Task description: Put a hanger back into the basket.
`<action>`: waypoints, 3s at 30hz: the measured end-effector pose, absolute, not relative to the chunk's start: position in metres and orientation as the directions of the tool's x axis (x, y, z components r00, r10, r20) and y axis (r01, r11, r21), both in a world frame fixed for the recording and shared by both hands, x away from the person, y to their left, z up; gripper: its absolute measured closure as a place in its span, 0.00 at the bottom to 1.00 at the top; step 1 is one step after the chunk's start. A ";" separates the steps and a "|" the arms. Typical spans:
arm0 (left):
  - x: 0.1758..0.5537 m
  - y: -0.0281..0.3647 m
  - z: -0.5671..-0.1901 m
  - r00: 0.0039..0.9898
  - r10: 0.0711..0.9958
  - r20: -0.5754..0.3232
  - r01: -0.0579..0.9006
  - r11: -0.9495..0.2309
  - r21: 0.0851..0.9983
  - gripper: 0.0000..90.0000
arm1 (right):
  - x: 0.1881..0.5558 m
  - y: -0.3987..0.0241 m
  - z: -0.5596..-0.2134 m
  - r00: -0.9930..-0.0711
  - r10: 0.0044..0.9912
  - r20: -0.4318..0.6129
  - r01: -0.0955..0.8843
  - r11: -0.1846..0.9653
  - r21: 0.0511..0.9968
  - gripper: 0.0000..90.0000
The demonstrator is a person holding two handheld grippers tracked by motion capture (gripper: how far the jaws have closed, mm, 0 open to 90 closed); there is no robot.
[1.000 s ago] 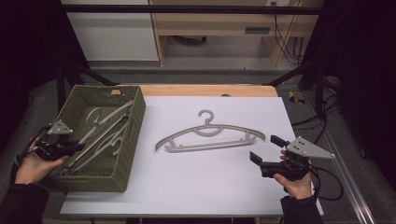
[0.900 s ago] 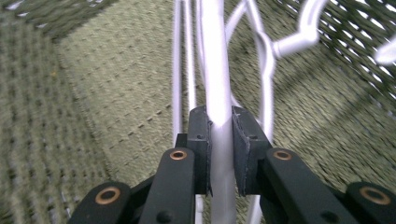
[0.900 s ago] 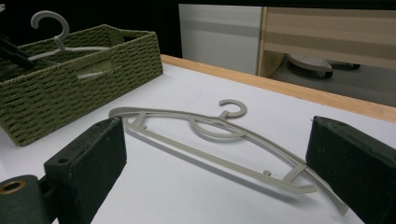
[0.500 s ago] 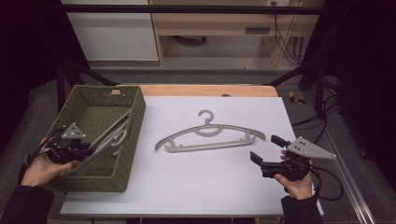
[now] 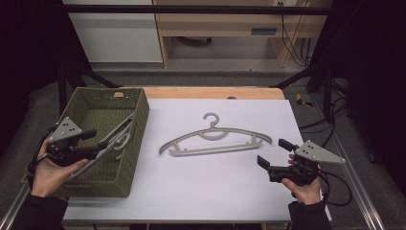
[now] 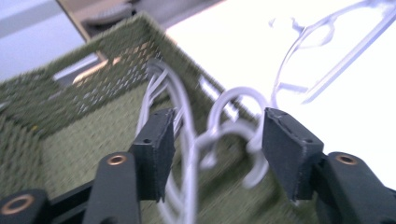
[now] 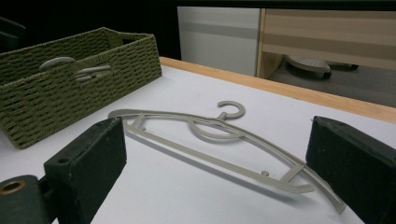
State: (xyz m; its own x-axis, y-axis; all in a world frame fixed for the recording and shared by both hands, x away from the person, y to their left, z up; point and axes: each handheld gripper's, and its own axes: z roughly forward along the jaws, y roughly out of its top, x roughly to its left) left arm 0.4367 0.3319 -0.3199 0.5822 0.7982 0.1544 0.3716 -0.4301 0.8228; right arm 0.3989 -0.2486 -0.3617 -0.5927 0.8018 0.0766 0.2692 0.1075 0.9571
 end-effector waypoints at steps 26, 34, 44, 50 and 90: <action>0.461 0.210 -0.325 0.694 0.720 0.010 0.295 -0.296 0.909 0.14 | 0.399 -0.250 -0.362 -0.592 0.802 0.078 0.271 0.107 0.957 0.06; 0.487 0.175 -0.339 0.702 0.712 0.010 0.323 -0.332 0.886 0.15 | 0.400 -0.249 -0.363 -0.592 0.802 0.080 0.274 0.107 0.956 0.06; 0.514 0.151 -0.367 0.706 0.708 0.012 0.367 -0.380 0.849 0.19 | 0.400 -0.248 -0.364 -0.595 0.799 0.080 0.271 0.106 0.957 0.06; 0.535 0.143 -0.386 0.696 0.718 0.018 0.399 -0.407 0.821 0.22 | 0.399 -0.248 -0.362 -0.601 0.796 0.073 0.262 0.110 0.959 0.06; 0.568 0.122 -0.454 0.711 0.692 0.126 0.560 -0.666 0.492 0.87 | 0.399 -0.252 -0.363 -0.604 0.793 0.085 0.264 0.099 0.959 0.06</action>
